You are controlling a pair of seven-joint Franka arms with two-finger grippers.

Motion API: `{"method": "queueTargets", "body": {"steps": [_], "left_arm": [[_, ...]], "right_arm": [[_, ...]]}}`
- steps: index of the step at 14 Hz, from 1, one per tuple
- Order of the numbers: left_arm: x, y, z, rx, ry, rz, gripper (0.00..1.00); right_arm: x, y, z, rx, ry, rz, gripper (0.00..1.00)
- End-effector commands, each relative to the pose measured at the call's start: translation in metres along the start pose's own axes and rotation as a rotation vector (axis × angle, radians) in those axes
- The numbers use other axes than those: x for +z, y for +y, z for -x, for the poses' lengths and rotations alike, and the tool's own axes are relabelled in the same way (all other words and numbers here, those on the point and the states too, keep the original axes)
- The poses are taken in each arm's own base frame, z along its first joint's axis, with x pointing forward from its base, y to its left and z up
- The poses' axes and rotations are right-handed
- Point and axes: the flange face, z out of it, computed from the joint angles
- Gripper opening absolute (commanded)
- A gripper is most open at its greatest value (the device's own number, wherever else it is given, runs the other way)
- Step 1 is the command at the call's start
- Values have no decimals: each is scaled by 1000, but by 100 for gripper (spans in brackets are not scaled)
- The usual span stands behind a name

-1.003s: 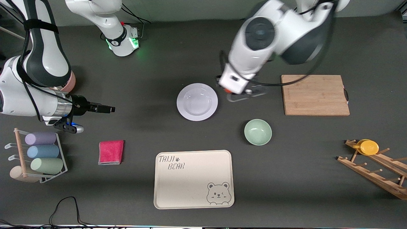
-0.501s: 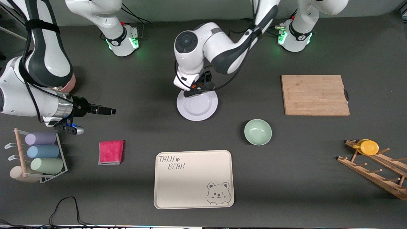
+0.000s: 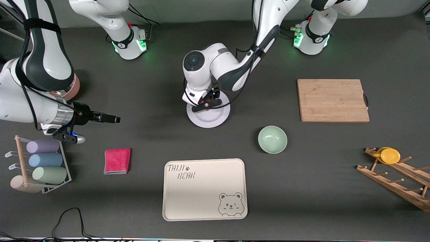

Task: Place orange and plate with both arms
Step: 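Carry the orange with the left gripper onto the white plate, then open the left gripper and withdraw it while the right gripper approaches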

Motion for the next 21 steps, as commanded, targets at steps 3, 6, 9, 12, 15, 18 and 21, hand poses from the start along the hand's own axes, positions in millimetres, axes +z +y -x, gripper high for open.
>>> {"method": "queueTargets", "body": {"steps": [3, 6, 9, 12, 15, 18, 21], "left_arm": [[36, -1, 9, 21, 43, 9, 0], [54, -2, 11, 25, 35, -9, 0], [64, -2, 16, 29, 46, -8, 0], [66, -1, 18, 24, 52, -11, 2], [65, -2, 16, 29, 60, -13, 100], [64, -2, 13, 26, 63, -11, 100], [38, -9, -7, -5, 76, -1, 100]], "right_arm": [[-4, 5, -5, -4, 6, -27, 100], [5, 5, -5, 7, -10, -21, 100], [14, 4, 3, -1, -32, -3, 100], [20, 8, 6, 3, -45, 2, 100], [27, 10, 9, 6, -61, 6, 100], [33, 10, 18, 1, -75, 11, 100], [34, 11, 20, -4, -77, 12, 100]]}}
